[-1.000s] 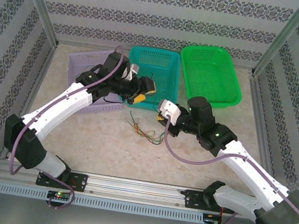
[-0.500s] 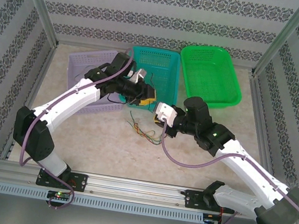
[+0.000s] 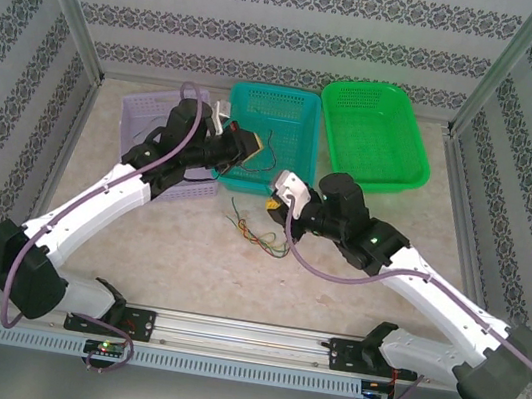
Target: Untangle the cables
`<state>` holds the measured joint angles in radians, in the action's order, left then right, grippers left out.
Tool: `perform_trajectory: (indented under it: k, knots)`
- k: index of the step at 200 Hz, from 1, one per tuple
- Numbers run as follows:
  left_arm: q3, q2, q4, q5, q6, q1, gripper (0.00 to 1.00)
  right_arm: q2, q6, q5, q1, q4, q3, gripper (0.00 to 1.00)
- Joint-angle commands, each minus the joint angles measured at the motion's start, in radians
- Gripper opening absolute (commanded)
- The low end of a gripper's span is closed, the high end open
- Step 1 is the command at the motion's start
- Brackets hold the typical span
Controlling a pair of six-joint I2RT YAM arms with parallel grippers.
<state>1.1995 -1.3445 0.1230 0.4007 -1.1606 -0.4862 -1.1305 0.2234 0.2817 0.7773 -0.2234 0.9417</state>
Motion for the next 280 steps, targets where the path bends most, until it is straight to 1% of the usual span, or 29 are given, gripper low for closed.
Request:
perform_trajectory:
  k: [1, 27, 43, 69, 106, 122, 147, 161, 179, 197, 209, 222, 234, 243, 267, 271, 280]
  knots:
    - [0.006, 0.002, -0.323, -0.192, -0.051, 0.053, 0.00, -0.039, -0.156, 0.112, 0.054, -0.114, -0.031, 0.00]
    - [0.014, -0.021, -0.353, -0.126, -0.040, 0.053, 0.00, -0.066, -0.192, 0.107, 0.068, -0.117, 0.003, 0.00]
    - [0.010, -0.029, -0.374, -0.075, -0.023, 0.053, 0.00, -0.051, -0.228, 0.088, 0.043, -0.119, 0.039, 0.14]
    - [0.034, -0.061, -0.371, 0.045, -0.013, 0.055, 0.00, 0.006, -0.330, 0.102, -0.052, -0.101, 0.113, 0.38]
    - [0.074, -0.082, -0.314, 0.132, 0.044, 0.054, 0.00, 0.094, -0.482, 0.051, -0.176, -0.022, 0.216, 0.55]
    - [0.083, -0.095, -0.324, 0.170, 0.055, 0.054, 0.00, 0.086, -0.568, 0.054, -0.234, 0.021, 0.266, 0.58]
    - [0.102, -0.119, -0.314, 0.220, 0.090, 0.046, 0.00, -0.015, -0.688, 0.039, -0.294, 0.016, 0.384, 0.60]
    - [0.111, -0.130, -0.309, 0.238, 0.111, 0.035, 0.00, -0.090, -0.702, 0.036, -0.302, -0.032, 0.468, 0.60]
    - [0.139, -0.149, -0.280, 0.266, 0.149, 0.019, 0.00, -0.181, -0.655, 0.015, -0.293, -0.099, 0.571, 0.60]
    - [0.167, -0.165, -0.261, 0.295, 0.182, 0.002, 0.00, -0.245, -0.581, -0.051, -0.283, -0.155, 0.636, 0.60]
    - [0.182, -0.174, -0.243, 0.308, 0.203, -0.007, 0.00, -0.287, -0.544, -0.071, -0.289, -0.183, 0.670, 0.58]
    - [0.197, -0.181, -0.213, 0.315, 0.223, -0.015, 0.00, -0.334, -0.498, -0.067, -0.293, -0.212, 0.714, 0.56]
    - [0.203, -0.185, -0.198, 0.321, 0.235, -0.022, 0.00, -0.370, -0.487, -0.081, -0.295, -0.235, 0.748, 0.55]
    - [0.208, -0.187, -0.184, 0.325, 0.243, -0.026, 0.00, -0.390, -0.494, -0.085, -0.301, -0.244, 0.763, 0.51]
    - [0.221, -0.194, -0.160, 0.329, 0.260, -0.040, 0.00, -0.425, -0.513, -0.069, -0.315, -0.238, 0.782, 0.38]
    - [0.221, -0.197, -0.158, 0.329, 0.261, -0.042, 0.00, -0.431, -0.516, -0.071, -0.317, -0.236, 0.784, 0.35]
    - [0.220, -0.198, -0.156, 0.328, 0.263, -0.048, 0.00, -0.439, -0.531, -0.073, -0.322, -0.230, 0.790, 0.23]
